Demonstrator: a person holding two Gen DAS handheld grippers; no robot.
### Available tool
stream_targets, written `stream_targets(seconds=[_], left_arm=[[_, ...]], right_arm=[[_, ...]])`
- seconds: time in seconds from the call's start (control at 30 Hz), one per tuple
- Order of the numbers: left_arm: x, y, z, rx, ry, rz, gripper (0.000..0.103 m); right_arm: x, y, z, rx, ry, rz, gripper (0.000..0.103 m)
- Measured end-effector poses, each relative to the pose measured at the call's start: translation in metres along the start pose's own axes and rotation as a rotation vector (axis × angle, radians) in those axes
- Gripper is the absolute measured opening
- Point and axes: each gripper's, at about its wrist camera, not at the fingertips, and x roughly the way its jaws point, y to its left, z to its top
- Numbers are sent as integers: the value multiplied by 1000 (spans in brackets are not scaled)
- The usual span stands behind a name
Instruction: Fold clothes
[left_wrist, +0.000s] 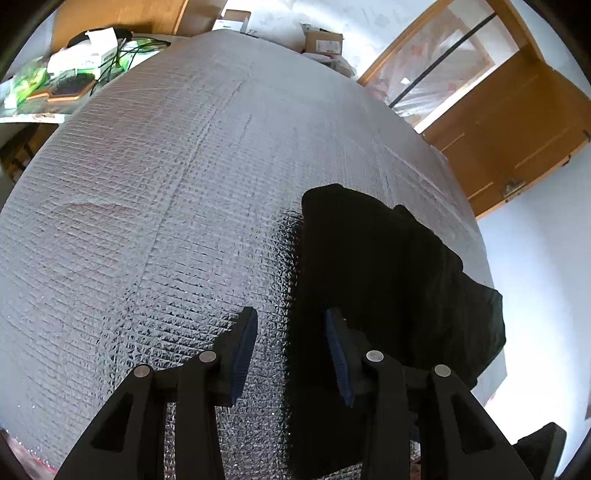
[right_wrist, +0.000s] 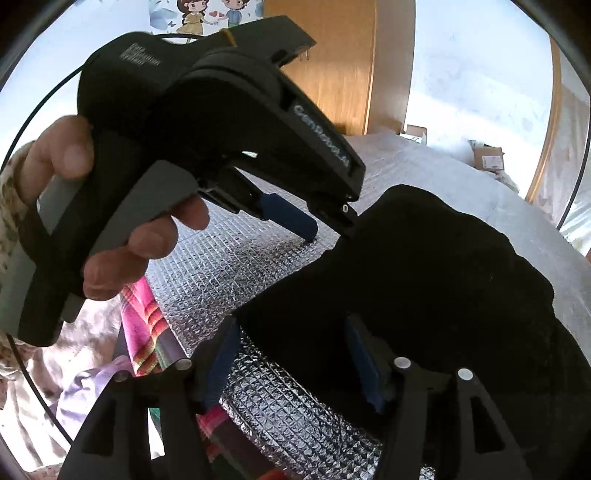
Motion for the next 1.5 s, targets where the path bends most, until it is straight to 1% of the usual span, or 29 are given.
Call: stream_targets(seconds=[0.07,0.1,0.13,0.2,0.23,0.3,0.37,0.5,0.6,0.73,0.77,0.8,0.83,0.87,0.93,0.97,1.0,1.03,1.1,1.3,1.4,1.5], left_arm=[[6,0,8,4,4,-3,40],[10,1,13,4,7,-7,40],[11,2,14,-4,12,-24,40],[10,8,14,-33,28,-73,40],[11,10,15,-45,34,-94,40],[15,10,18,-53,43,-116,40],[21,4,22,-51,54,-126,40],[28,4,26,-50,76,-157,40],[33,6,30,-81,106,-211,40],[37,7,34,-104,116,-246,40],[38,7,35,-103,115,-242,39],[39,7,36,-102,114,-239,33],[39,7,38,-102,113,-237,25],[40,10,40,-111,111,-243,24],[42,14,43,-128,107,-255,18],[41,17,44,-135,105,-260,18],[32,23,41,-135,101,-264,16],[22,33,38,-139,96,-266,16],[20,38,41,-145,86,-272,14],[8,62,52,-158,60,-257,14],[2,77,58,-164,46,-238,14],[-11,93,72,-179,28,-211,14]], right_arm=[[1,-1,0,8,-2,-13,54],[1,-2,1,14,-2,-21,49],[1,-4,1,22,-2,-26,42],[0,-8,2,44,-5,-25,35],[-1,-10,3,52,-7,-20,28],[-2,-10,6,54,-9,-12,24],[-5,-9,8,54,-21,-14,16],[-18,-13,10,62,-75,-15,13],[-26,-18,11,76,-111,-3,13],[-29,-22,14,75,-133,2,12],[-29,-23,15,75,-133,3,12],[-28,-24,16,76,-133,4,12],[-28,-25,17,77,-134,4,12],[-28,-24,17,78,-136,5,12],[-27,-22,18,76,-139,1,12],[-28,-19,17,75,-137,-3,12],[-28,-17,17,74,-136,-5,12],[-26,-16,18,72,-135,-6,12],[-24,-13,22,64,-135,-7,12],[-14,-3,30,40,-131,9,12],[-6,0,36,29,-128,31,12],[2,7,44,16,-129,58,12]])
